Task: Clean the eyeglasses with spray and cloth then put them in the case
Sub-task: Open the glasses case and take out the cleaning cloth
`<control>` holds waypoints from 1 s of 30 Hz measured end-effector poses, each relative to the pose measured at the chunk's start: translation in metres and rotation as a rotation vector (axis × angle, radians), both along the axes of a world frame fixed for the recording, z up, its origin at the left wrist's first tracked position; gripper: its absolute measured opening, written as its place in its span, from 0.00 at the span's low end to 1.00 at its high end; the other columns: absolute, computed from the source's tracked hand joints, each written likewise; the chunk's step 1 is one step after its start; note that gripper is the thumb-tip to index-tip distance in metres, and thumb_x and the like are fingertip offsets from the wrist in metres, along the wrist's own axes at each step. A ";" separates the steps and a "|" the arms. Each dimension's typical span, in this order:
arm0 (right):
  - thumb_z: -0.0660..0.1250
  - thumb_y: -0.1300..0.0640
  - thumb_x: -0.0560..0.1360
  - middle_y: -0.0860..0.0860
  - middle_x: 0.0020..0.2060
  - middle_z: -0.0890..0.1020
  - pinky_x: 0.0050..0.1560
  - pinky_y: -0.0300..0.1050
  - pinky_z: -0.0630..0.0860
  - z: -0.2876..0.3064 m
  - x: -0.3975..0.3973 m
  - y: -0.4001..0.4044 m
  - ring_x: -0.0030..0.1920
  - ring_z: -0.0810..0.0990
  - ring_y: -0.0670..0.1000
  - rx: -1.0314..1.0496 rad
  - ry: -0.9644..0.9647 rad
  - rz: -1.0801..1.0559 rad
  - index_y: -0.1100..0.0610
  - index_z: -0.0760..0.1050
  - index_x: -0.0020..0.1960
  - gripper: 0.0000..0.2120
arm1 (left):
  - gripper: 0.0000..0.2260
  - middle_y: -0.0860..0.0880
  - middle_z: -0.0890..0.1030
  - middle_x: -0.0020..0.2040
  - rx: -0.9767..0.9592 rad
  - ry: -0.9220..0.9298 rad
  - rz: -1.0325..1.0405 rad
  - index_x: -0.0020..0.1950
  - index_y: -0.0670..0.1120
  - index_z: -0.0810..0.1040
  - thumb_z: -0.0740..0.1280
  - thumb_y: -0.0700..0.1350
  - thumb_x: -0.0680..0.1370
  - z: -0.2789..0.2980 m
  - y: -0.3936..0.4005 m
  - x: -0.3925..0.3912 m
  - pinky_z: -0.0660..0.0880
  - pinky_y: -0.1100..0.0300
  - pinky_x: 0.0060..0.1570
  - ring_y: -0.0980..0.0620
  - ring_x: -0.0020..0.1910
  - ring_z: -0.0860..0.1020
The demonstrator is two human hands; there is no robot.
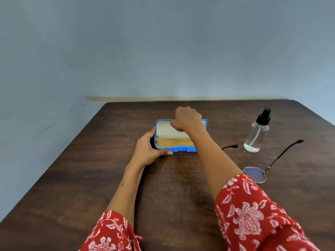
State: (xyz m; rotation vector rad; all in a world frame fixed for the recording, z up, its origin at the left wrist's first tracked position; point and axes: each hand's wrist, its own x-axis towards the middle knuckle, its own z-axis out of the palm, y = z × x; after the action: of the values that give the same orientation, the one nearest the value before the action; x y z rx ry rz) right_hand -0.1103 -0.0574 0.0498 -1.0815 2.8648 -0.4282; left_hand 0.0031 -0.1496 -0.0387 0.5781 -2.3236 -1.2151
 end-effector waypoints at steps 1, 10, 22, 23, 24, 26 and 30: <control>0.61 0.58 0.75 0.52 0.37 0.72 0.43 0.47 0.68 0.001 -0.003 -0.002 0.44 0.71 0.55 -0.008 -0.038 -0.012 0.58 0.65 0.36 0.11 | 0.43 0.58 0.71 0.56 -0.001 -0.006 -0.001 0.72 0.46 0.66 0.81 0.42 0.61 -0.001 0.000 0.000 0.64 0.69 0.53 0.61 0.58 0.68; 0.66 0.62 0.73 0.57 0.53 0.76 0.54 0.47 0.70 -0.005 0.018 0.000 0.55 0.74 0.57 -0.105 0.064 -0.089 0.60 0.71 0.55 0.12 | 0.45 0.54 0.74 0.60 -0.015 -0.044 0.021 0.73 0.46 0.64 0.81 0.49 0.60 -0.009 -0.005 -0.003 0.67 0.59 0.61 0.55 0.62 0.70; 0.64 0.63 0.75 0.58 0.57 0.76 0.51 0.48 0.74 -0.029 0.035 0.043 0.59 0.74 0.59 -0.132 -0.156 -0.385 0.61 0.73 0.57 0.11 | 0.43 0.51 0.74 0.64 -0.026 -0.002 0.029 0.72 0.44 0.66 0.81 0.44 0.60 -0.007 -0.002 -0.002 0.63 0.66 0.58 0.57 0.63 0.69; 0.64 0.63 0.75 0.58 0.57 0.77 0.50 0.47 0.74 -0.030 0.033 0.041 0.59 0.74 0.58 -0.132 -0.165 -0.383 0.60 0.73 0.57 0.11 | 0.43 0.51 0.74 0.64 -0.027 0.001 0.028 0.71 0.44 0.67 0.81 0.44 0.60 -0.006 -0.002 -0.001 0.63 0.66 0.58 0.58 0.62 0.69; 0.64 0.63 0.75 0.57 0.57 0.77 0.50 0.47 0.74 -0.030 0.032 0.038 0.59 0.74 0.58 -0.131 -0.177 -0.380 0.60 0.73 0.57 0.11 | 0.42 0.51 0.74 0.63 -0.026 0.004 0.028 0.71 0.44 0.67 0.81 0.44 0.60 -0.006 -0.002 -0.001 0.63 0.66 0.58 0.59 0.62 0.68; 0.64 0.64 0.75 0.57 0.58 0.77 0.50 0.47 0.74 -0.031 0.032 0.034 0.60 0.75 0.58 -0.125 -0.184 -0.376 0.60 0.73 0.57 0.11 | 0.42 0.52 0.75 0.63 -0.025 0.006 0.033 0.71 0.44 0.68 0.81 0.44 0.60 -0.007 -0.003 -0.001 0.63 0.66 0.59 0.57 0.63 0.70; 0.64 0.64 0.74 0.58 0.59 0.76 0.50 0.47 0.74 -0.031 0.029 0.030 0.59 0.75 0.57 -0.118 -0.203 -0.395 0.60 0.74 0.58 0.13 | 0.44 0.50 0.74 0.65 -0.032 -0.005 0.039 0.72 0.44 0.66 0.81 0.46 0.60 -0.007 -0.003 -0.002 0.64 0.64 0.62 0.54 0.66 0.69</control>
State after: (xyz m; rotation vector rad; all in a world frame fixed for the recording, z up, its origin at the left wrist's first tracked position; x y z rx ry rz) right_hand -0.0814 -0.0270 0.0183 -0.4420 2.8884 -0.6886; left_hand 0.0012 -0.1526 -0.0458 0.6134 -2.3208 -1.1578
